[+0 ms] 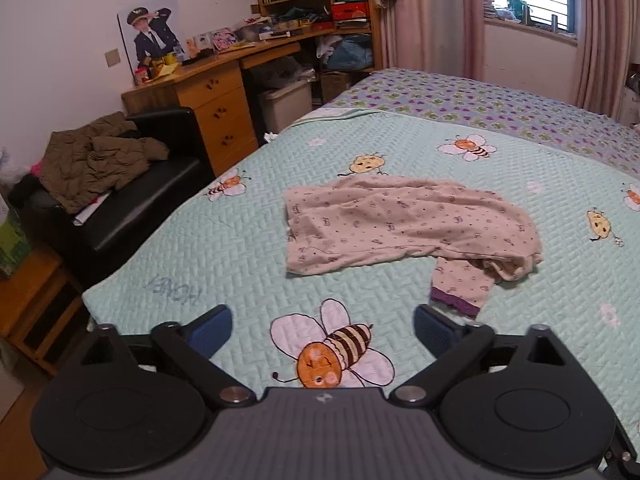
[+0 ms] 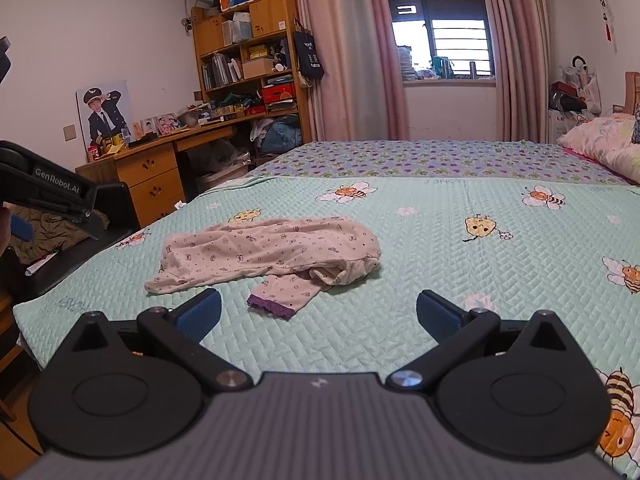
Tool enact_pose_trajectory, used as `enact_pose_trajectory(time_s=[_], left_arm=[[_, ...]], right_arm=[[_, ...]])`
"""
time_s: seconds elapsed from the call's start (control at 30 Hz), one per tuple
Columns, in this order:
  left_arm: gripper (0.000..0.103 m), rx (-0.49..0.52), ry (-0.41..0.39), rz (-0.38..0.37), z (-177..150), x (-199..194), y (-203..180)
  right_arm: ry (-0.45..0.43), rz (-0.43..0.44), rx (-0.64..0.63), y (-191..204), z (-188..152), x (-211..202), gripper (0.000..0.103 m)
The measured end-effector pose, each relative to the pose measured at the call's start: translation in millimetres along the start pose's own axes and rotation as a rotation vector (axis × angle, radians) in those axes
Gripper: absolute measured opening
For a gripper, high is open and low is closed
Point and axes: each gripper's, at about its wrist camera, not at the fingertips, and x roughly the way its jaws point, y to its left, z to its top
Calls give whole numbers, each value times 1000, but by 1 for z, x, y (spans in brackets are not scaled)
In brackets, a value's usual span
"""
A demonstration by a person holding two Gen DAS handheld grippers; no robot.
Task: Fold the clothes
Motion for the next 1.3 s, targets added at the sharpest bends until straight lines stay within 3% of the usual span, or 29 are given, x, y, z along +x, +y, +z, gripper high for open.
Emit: enact_pose_trajectory(time_s=[0.23,0.33,0.6,1.3], left_arm=[[95,-12,-9,-66,-6,-1,20],[95,21,13,-19,1,0,-5],[95,21,14,-15,0,3,-2],[98,18,58,-62,-1,33,6]], right_arm=[[3,15,12,0,0,-1,103],[2,13,5,-5,-7,3,103],[7,6,4,-2,-7,3,103],[42,35,2,20,-1,23,103]])
